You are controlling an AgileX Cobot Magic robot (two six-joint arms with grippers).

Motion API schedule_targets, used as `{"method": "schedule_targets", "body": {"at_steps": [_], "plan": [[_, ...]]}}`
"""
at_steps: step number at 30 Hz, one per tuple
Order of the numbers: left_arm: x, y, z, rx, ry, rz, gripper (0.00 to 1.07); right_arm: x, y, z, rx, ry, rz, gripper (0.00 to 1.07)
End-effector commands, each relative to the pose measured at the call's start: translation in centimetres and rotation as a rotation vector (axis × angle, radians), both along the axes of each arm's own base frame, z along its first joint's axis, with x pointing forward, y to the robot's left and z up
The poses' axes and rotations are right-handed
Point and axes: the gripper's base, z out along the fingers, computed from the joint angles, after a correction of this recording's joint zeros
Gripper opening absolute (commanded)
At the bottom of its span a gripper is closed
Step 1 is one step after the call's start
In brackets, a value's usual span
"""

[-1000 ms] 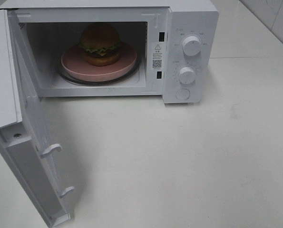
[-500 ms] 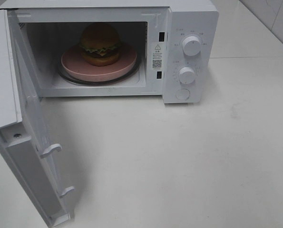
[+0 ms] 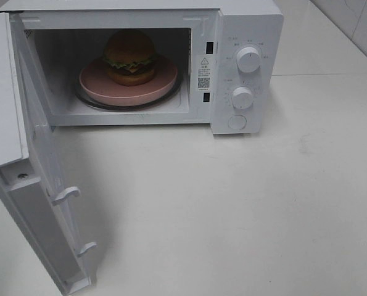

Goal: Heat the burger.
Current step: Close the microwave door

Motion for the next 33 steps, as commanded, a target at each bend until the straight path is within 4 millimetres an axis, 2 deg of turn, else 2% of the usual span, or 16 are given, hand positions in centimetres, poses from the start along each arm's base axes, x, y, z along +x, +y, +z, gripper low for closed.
{"method": "schedule_targets", "body": {"at_steps": [1,5,7,10,12,13,15,18,20,21,23,24,26,27,29,33], "plan": [[1.3,0.2,0.6,-0.013,-0.021,0.021,0.03,-0.3,0.0,-0.1,-0.001,-0.034,0.001,0.71],[2.6,0.4,0.8,-0.011,-0.029,0.035,0.00,-0.3,0.0,-0.1,-0.001,-0.034,0.001,0.71],[4.5,0.8,1.5,0.036,-0.091,0.043,0.00,-0.3,0.0,-0.1,0.000,-0.034,0.001,0.71],[5.0,0.8,1.6,0.050,-0.109,0.043,0.00,-0.3,0.0,-0.1,0.000,-0.034,0.001,0.71],[6.8,1.1,2.1,0.073,-0.166,0.050,0.00,-0.3,0.0,-0.1,0.000,-0.034,0.001,0.71],[6.8,1.1,2.1,0.073,-0.166,0.050,0.00,-0.3,0.0,-0.1,0.000,-0.034,0.001,0.71],[8.1,1.2,2.2,0.072,-0.190,0.059,0.00,-0.3,0.0,-0.1,0.000,-0.034,0.001,0.71],[8.6,1.3,2.0,0.073,-0.196,0.063,0.00,-0.3,0.0,-0.1,0.000,-0.034,0.001,0.71],[10.3,1.7,0.2,0.090,-0.207,0.089,0.00,-0.3,0.0,-0.1,0.000,-0.034,0.001,0.71],[10.3,1.7,0.2,0.090,-0.207,0.089,0.00,-0.3,0.0,-0.1,0.000,-0.034,0.001,0.71],[11.0,2.0,-1.9,0.090,-0.206,0.126,0.00,-0.3,0.0,-0.1,0.000,-0.034,0.001,0.71],[11.0,2.0,-1.9,0.090,-0.206,0.126,0.00,-0.3,0.0,-0.1,0.000,-0.034,0.001,0.71],[11.2,2.4,-3.8,0.089,-0.215,0.170,0.00,-0.3,0.0,-0.1,0.000,-0.034,0.001,0.71],[11.2,2.4,-3.8,0.089,-0.215,0.170,0.00,-0.3,0.0,-0.1,0.000,-0.034,0.001,0.71],[11.0,2.8,-5.2,0.103,-0.245,0.210,0.00,-0.3,0.0,-0.1,0.000,-0.034,0.001,0.71],[10.7,3.1,-6.4,0.118,-0.272,0.240,0.00,-0.3,0.0,-0.1,0.000,-0.034,0.001,0.71]]}}
